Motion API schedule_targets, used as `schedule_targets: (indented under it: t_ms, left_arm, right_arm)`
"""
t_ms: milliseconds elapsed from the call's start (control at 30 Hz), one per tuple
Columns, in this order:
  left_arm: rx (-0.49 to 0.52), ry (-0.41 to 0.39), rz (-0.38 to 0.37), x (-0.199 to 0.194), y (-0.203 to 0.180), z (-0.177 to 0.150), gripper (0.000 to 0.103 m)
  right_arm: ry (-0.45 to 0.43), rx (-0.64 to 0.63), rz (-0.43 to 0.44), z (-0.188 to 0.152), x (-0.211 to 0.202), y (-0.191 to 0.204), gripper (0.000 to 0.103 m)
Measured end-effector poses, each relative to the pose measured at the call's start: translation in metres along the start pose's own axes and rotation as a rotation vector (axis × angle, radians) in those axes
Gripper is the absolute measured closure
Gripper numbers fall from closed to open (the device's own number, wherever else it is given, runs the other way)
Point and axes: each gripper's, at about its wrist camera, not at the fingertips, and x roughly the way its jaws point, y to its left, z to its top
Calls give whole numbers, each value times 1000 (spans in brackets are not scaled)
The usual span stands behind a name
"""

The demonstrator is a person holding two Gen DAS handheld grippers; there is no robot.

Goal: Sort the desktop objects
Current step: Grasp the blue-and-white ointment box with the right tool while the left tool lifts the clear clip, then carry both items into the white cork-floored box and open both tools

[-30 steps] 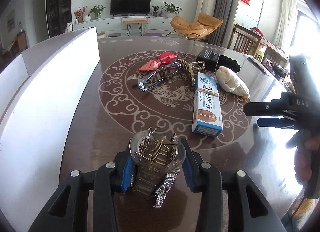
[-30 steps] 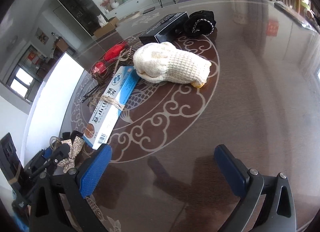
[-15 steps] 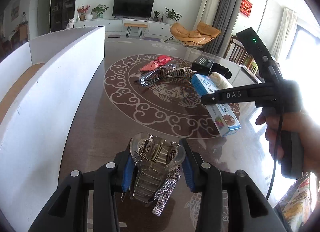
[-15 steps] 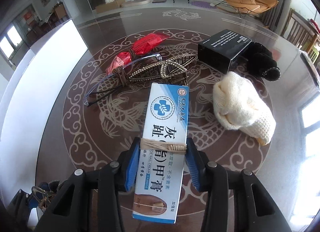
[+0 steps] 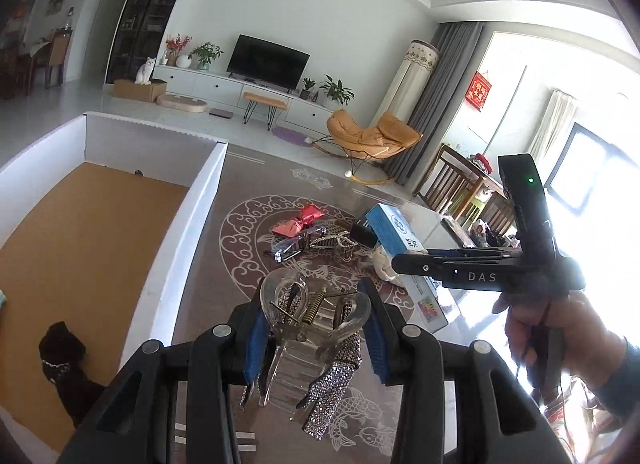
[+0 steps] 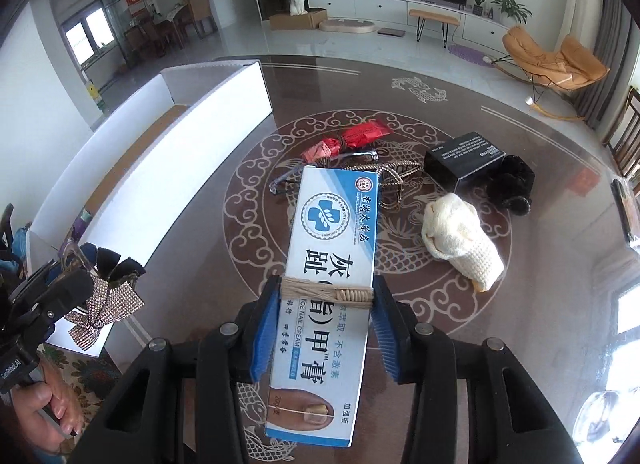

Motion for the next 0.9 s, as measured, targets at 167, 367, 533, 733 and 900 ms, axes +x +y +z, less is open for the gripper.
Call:
schedule_targets:
  t_ms: [167,367,533,733,900]
  left_arm:
    - [-15,-36,162,-41,56,32,61]
    - [-108,51,393,-47,153,25,61]
    - [-199,160,461,-35,208,5,61]
    - [-241,179,538,-33,218,2,7]
    - [-195,129,589,-36,204,1,3]
  right_arm:
    - [-102,-68,119,62,-11,80,59]
    - [-131,-207,305,104,9,208,59]
    - [-51,-284,308,99,71,280,59]
    - [62,-188,287,79,128,297,30]
    - [-16,-169,293,73,113,280,22]
